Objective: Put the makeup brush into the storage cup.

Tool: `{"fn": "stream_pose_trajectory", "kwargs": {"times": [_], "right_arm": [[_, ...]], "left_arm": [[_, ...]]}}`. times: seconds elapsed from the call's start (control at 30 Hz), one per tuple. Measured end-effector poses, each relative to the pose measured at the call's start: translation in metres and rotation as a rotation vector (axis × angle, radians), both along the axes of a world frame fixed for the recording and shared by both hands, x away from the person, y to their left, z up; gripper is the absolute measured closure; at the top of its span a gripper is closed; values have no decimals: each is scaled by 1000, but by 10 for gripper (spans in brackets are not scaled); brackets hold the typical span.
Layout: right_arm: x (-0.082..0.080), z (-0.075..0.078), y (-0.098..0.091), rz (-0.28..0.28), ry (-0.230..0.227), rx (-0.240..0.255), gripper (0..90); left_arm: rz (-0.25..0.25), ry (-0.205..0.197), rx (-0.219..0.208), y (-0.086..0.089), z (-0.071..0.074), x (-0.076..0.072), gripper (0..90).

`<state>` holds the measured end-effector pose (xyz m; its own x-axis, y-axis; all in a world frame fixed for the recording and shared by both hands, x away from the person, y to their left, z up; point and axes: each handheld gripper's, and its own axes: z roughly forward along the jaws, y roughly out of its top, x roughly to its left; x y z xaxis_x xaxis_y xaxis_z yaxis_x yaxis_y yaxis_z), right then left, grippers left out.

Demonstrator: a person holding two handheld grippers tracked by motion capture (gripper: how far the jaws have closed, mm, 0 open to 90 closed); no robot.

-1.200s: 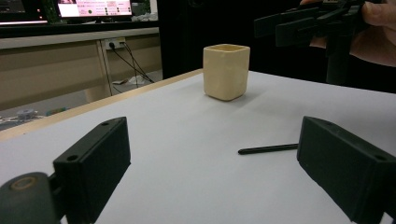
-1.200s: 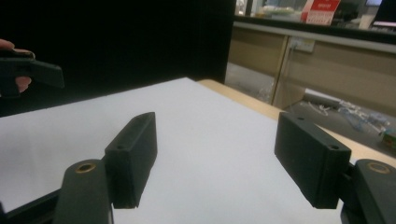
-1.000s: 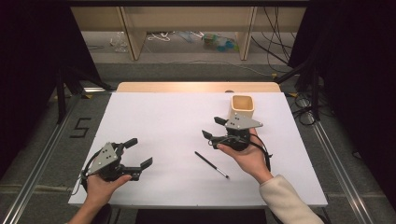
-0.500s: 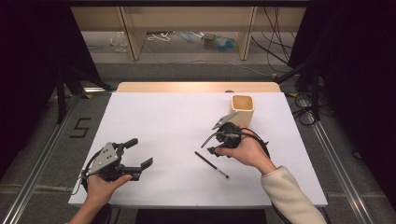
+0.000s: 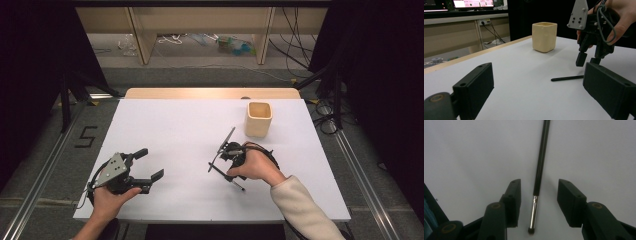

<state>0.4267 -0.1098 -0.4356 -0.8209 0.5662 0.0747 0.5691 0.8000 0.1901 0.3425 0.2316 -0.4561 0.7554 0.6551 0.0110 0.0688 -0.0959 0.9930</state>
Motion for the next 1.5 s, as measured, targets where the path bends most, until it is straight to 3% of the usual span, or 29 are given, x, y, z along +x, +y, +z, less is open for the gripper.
{"fn": "stream_pose_trajectory", "kwargs": {"times": [0.07, 0.3, 0.53, 0.67, 0.77, 1.03, 1.23, 1.5], "right_arm": [[2, -4, 1, 29, -12, -29, 552], [3, -11, 6, 14, -2, -77, 596], [2, -16, 9, 8, 26, -91, 630], [3, -20, 10, 24, 15, -116, 657], [3, -19, 13, -3, 32, -116, 671], [4, -20, 16, 13, -4, -169, 754], [3, -20, 18, 28, 5, -184, 835], [3, -20, 18, 25, 11, -186, 842]], "left_arm": [[0, 1, 0, 0, 0, 0, 96], [0, -1, 1, 0, 0, 0, 97], [0, 0, 2, 0, 0, 0, 97], [-1, 0, 0, 0, 0, 0, 97], [-1, 0, -1, 0, 0, 0, 97], [-1, -1, 1, 0, 0, 0, 97], [-1, -1, 4, 0, 0, 0, 97], [-1, 0, 4, 0, 0, 0, 97]]}}
